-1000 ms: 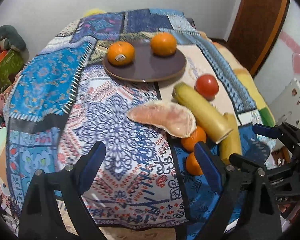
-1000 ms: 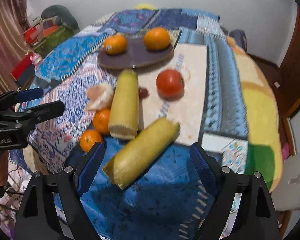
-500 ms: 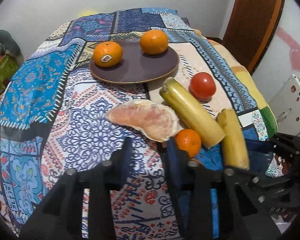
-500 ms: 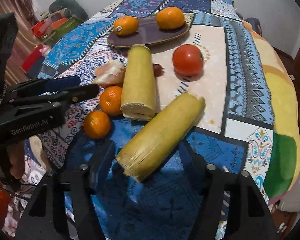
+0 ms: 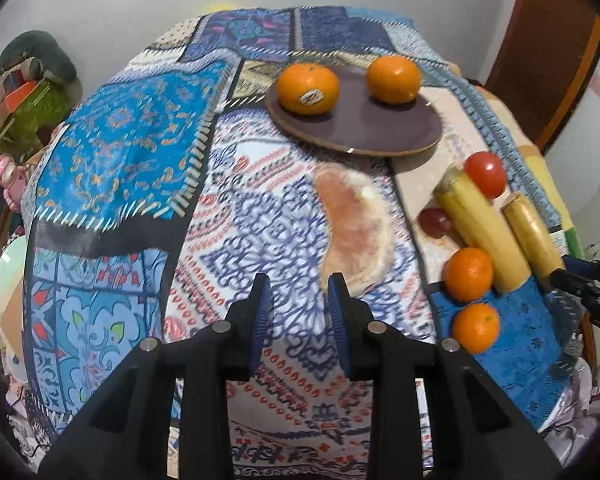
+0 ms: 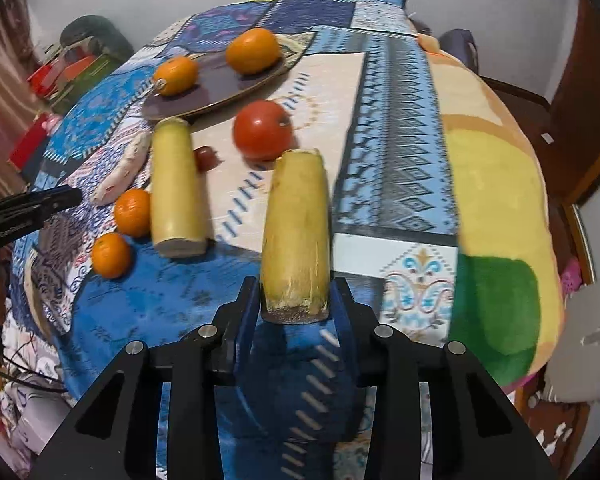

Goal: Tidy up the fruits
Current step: 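Grasp the pomelo segment with the left tool while the right tool lifts the corn cob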

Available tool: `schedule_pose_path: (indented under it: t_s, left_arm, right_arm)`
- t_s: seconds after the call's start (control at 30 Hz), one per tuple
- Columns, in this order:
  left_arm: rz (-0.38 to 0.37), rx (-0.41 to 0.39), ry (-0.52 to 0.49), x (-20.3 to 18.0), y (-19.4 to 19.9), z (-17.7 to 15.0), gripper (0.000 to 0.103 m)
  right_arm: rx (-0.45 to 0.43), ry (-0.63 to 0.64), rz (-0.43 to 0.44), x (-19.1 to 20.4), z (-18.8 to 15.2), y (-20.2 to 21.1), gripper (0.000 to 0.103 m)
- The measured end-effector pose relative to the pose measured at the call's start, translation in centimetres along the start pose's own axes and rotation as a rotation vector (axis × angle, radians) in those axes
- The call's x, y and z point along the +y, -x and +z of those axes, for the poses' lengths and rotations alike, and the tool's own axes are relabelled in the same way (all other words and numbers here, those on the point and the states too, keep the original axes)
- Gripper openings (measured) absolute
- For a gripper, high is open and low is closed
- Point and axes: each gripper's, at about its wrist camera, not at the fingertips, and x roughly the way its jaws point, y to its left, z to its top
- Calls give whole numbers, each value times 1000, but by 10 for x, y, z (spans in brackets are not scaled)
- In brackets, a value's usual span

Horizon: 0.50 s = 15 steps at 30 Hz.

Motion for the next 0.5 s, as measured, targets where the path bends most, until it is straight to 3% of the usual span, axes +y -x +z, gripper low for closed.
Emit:
schedule_pose_path:
  t_s: [0.07,0.13,0.2,0.33,0.5]
  left_arm:
    - [-16,-7,-15,-7,2,5,32]
    - [-27,-11,-31,-15,0,11,44]
    - [-32,-11,-39,-20,-4,16,49]
    - [-58,23,-41,-27,-21,27,55]
    - [-63,77,-19,-25,-44,35,56]
  right_arm:
    - [-8,-5,3,-1,1,3,34]
    - [-19,-10,3,-2,4,6,34]
    - [-21,-12,4,-3,9,5,34]
    - [-19,-17,11,-6,20,-3,34]
    - [-7,-2,30,-3,29,-14,34]
